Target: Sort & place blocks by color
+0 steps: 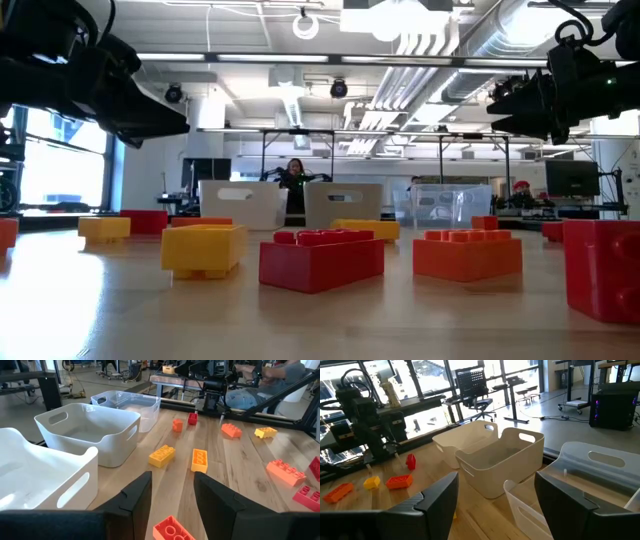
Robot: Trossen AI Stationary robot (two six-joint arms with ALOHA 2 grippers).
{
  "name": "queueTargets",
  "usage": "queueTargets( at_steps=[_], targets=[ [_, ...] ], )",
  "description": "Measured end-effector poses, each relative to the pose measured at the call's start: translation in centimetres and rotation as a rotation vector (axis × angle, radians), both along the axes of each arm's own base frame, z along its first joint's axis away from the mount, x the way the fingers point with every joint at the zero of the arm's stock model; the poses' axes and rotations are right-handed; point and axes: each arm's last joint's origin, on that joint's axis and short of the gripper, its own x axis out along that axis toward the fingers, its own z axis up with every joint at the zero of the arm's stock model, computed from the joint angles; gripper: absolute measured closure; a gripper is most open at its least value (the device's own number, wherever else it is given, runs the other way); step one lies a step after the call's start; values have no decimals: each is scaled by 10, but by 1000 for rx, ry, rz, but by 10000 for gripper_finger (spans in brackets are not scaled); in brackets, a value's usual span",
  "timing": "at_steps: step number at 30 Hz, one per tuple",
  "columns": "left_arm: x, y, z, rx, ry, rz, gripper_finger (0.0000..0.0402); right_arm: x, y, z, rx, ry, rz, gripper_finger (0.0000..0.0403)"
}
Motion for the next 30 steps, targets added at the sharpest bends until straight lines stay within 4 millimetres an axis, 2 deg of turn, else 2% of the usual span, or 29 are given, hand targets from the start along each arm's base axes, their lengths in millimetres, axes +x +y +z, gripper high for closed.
queueTargets(
  at_steps=[21, 30],
  targets=[
    [-1, 1, 0, -17, -6, 47, 265, 0, 0, 0, 0, 0, 0, 153],
    [-1, 2, 0, 54, 21, 80, 227, 0, 0, 0, 0, 0, 0, 153]
  ],
)
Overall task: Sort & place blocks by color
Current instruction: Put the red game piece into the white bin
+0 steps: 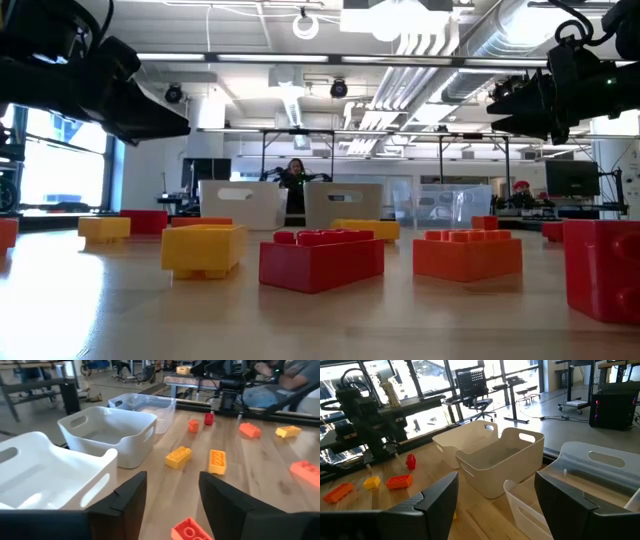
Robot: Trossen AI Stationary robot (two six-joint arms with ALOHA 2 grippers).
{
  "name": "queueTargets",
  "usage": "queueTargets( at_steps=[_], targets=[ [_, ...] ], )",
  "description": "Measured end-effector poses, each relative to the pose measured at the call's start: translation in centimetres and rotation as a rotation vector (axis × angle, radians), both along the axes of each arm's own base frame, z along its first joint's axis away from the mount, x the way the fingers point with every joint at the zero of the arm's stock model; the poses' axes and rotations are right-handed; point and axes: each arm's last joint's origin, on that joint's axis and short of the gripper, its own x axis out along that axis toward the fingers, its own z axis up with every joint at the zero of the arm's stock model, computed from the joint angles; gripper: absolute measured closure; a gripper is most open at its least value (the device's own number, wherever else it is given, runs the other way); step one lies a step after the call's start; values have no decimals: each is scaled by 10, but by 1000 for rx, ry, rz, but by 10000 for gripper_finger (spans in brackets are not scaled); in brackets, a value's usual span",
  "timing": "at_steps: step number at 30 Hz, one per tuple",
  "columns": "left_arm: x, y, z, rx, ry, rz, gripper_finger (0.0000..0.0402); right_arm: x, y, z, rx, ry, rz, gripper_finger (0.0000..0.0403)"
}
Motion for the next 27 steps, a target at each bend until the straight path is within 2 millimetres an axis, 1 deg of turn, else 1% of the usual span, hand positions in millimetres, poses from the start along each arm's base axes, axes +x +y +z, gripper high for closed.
queueTargets(
  at_steps=[3, 5, 10, 13, 17, 21, 27],
  targets=[
    [0, 1, 1, 21, 8, 35, 209, 0, 0, 0, 0, 0, 1, 153],
    [0, 2, 6, 53, 7, 56, 202, 0, 0, 0, 0, 0, 0, 153],
    [4, 3, 32, 182, 39, 38, 201, 0, 0, 0, 0, 0, 0, 153],
    [4, 4, 51, 222, 139, 30, 201, 0, 0, 0, 0, 0, 0, 153],
    [3, 9, 74, 197, 282, 49, 202, 0, 0, 0, 0, 0, 0, 153],
    [2, 12, 98, 117, 313, 57, 202, 0, 0, 0, 0, 0, 1, 153],
    [7, 16, 126, 37, 378, 9, 202, 0, 0, 0, 0, 0, 1, 153]
  ],
)
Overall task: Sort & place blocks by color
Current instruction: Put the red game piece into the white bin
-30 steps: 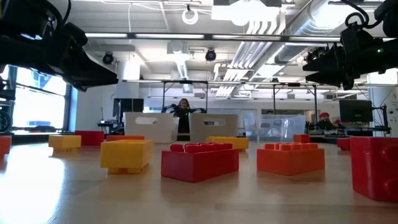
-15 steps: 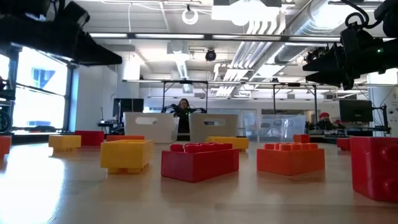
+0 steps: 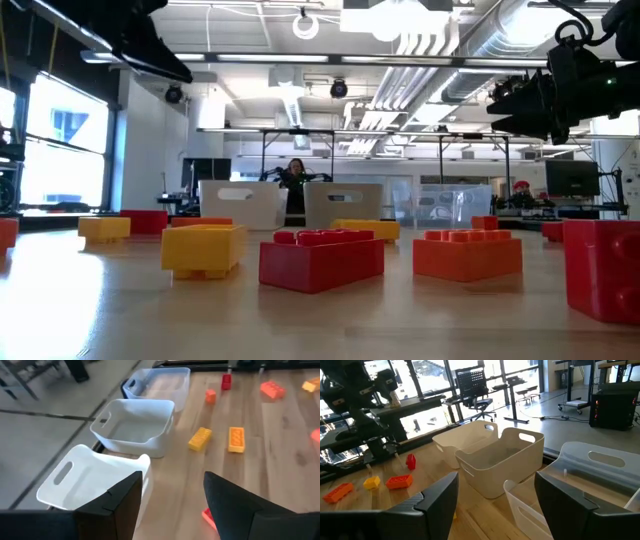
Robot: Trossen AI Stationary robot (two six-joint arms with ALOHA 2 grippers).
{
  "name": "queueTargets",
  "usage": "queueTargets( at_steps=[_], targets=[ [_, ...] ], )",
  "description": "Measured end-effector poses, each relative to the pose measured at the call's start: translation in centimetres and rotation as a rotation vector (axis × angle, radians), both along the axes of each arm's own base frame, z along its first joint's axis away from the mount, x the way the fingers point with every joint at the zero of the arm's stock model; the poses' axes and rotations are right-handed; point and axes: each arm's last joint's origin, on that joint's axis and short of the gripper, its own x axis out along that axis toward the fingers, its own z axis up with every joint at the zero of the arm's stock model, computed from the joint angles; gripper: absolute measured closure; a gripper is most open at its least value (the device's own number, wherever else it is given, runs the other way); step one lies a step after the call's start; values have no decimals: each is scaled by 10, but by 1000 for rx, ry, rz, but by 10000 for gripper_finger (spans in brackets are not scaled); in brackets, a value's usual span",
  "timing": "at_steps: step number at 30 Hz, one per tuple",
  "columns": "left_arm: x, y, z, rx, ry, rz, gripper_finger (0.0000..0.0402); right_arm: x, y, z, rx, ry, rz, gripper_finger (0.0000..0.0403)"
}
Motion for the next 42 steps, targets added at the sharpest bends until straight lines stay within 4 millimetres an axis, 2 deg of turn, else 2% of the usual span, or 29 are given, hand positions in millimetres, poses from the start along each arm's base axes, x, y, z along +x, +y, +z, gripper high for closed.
queueTargets(
  at_steps=[6, 10, 23, 30, 42],
  targets=[
    [7, 6, 18, -90, 125, 8, 202, 0, 0, 0, 0, 0, -1, 153],
    [11, 11, 16, -112, 289, 5, 202, 0, 0, 0, 0, 0, 0, 153],
    [37, 24, -30, -226, 719, -53, 202, 0, 0, 0, 0, -1, 0, 153],
    [54, 31, -54, -245, 866, -105, 202, 0, 0, 0, 0, 0, 0, 153],
    [72, 38, -86, -293, 1028, -153, 202, 0, 0, 0, 0, -1, 0, 153]
  ],
)
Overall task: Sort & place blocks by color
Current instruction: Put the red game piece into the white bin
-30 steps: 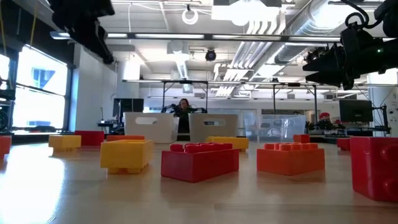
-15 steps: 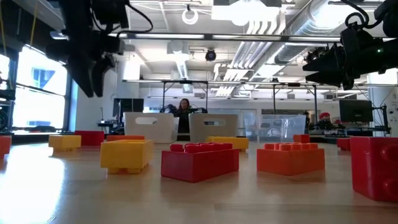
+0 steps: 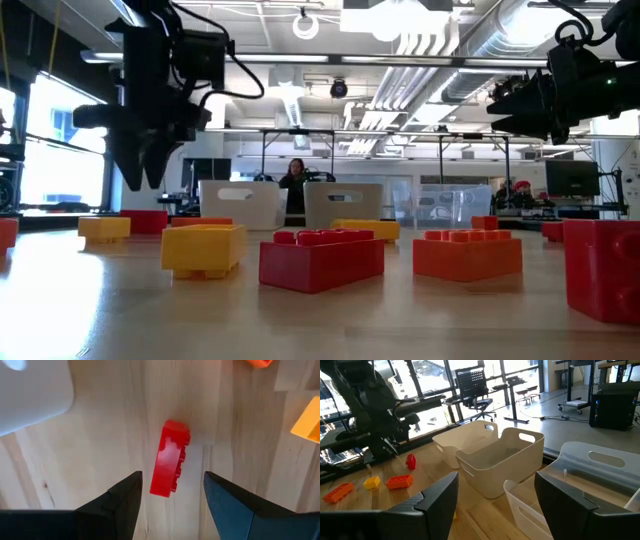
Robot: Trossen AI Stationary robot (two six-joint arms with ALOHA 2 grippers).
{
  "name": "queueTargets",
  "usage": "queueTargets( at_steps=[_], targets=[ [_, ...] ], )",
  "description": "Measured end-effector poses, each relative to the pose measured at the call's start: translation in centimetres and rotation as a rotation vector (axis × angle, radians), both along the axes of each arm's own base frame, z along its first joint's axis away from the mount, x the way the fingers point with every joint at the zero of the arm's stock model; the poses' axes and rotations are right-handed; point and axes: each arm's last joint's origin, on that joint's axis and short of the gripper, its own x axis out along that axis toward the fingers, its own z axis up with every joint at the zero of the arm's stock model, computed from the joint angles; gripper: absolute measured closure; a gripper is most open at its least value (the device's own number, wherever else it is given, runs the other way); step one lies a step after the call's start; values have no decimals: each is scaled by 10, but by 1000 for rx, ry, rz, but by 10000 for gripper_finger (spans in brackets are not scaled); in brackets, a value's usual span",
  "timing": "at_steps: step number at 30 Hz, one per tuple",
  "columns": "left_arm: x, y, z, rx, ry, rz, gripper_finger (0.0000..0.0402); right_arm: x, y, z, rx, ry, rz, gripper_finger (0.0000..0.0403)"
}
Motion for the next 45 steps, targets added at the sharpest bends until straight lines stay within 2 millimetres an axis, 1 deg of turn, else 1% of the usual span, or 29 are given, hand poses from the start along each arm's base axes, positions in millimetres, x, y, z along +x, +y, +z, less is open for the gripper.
queueTargets(
  at_steps=[5, 16, 22, 25, 28, 33, 34, 41, 45],
  targets=[
    [6, 4, -12, 40, 59, 0, 202, 0, 0, 0, 0, 0, 0, 153],
    [14, 6, -36, -36, 145, -1, 202, 0, 0, 0, 0, 0, 0, 153],
    [20, 10, -48, -10, 155, 7, 202, 0, 0, 0, 0, 1, 0, 153],
    [21, 10, -51, -17, 163, 17, 215, 0, 0, 0, 0, 0, 0, 153],
    [21, 10, -52, -25, 160, 34, 247, 0, 0, 0, 0, 0, 0, 153],
    [23, 10, -52, -52, 134, 36, 336, 0, 0, 0, 0, 0, 0, 153],
    [23, 10, -52, -52, 129, 36, 341, 0, 0, 0, 0, 1, 0, 153],
    [25, 11, -48, -40, 91, 36, 340, 0, 0, 0, 0, 1, 0, 153],
    [32, 10, -31, -10, 18, 21, 340, 0, 0, 0, 0, 0, 0, 153]
  ],
)
